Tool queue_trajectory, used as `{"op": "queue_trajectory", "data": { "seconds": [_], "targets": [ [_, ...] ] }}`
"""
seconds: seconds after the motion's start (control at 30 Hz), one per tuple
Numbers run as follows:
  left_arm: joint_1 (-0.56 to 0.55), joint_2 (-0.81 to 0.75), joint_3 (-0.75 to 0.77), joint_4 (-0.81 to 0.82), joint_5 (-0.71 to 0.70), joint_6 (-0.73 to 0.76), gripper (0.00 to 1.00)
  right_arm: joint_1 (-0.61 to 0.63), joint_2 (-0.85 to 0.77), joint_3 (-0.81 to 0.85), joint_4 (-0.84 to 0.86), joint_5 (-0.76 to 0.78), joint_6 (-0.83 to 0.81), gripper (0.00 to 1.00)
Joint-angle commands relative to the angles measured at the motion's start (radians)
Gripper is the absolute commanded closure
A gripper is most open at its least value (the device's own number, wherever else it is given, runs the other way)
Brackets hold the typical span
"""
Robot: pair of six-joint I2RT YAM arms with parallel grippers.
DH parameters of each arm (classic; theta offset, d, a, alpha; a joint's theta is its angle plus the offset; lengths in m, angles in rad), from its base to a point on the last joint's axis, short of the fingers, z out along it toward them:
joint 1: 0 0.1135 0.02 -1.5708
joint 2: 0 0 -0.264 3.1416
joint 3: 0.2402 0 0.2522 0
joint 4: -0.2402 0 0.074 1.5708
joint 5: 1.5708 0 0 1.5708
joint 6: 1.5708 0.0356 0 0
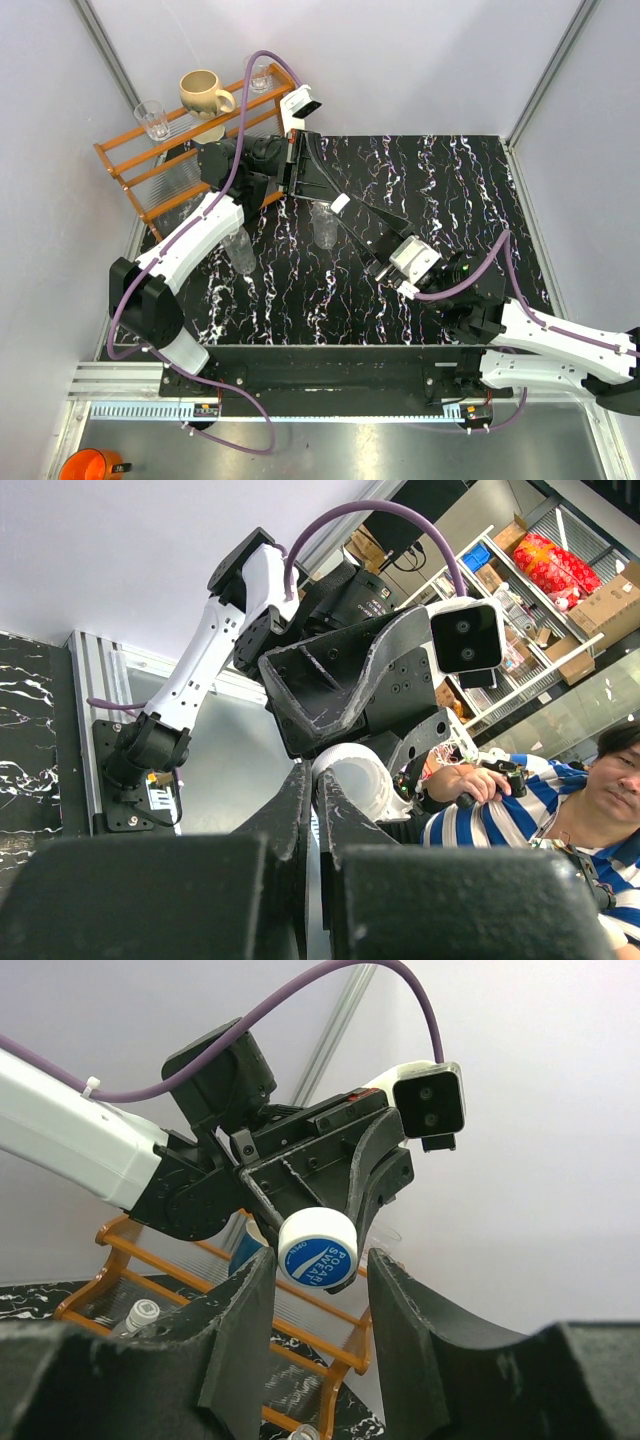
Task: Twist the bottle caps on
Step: Pick up the bottle cap from the center of the board.
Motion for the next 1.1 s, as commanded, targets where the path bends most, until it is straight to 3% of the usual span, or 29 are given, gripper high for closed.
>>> {"op": "queue_trajectory", "data": {
  "seconds": [0.0, 0.77, 1.0, 1.07],
  "targets": [
    [0.002, -0.021, 0.003, 0.047, -0.024, 0.006, 1.00, 0.008, 0.004, 0.021, 0.043, -0.003, 0.015, 0.51],
    [0.025, -0.038, -0.026, 0.034, -0.035, 0.024, 1.00, 0.016, 0.015, 0.034, 0.056, -0.001, 0.035, 0.57],
    [0.025, -0.036, -0.029, 0.036, -0.029, 0.035, 1.00, 0.018, 0.012, 0.041, 0.032, 0.009, 0.044, 0.68],
    [0.025, -0.036, -0.028, 0.008, -0.024, 0.058, 0.90, 0.018, 0.007, 0.046, 0.014, 0.015, 0.050, 0.70]
  ]
}}
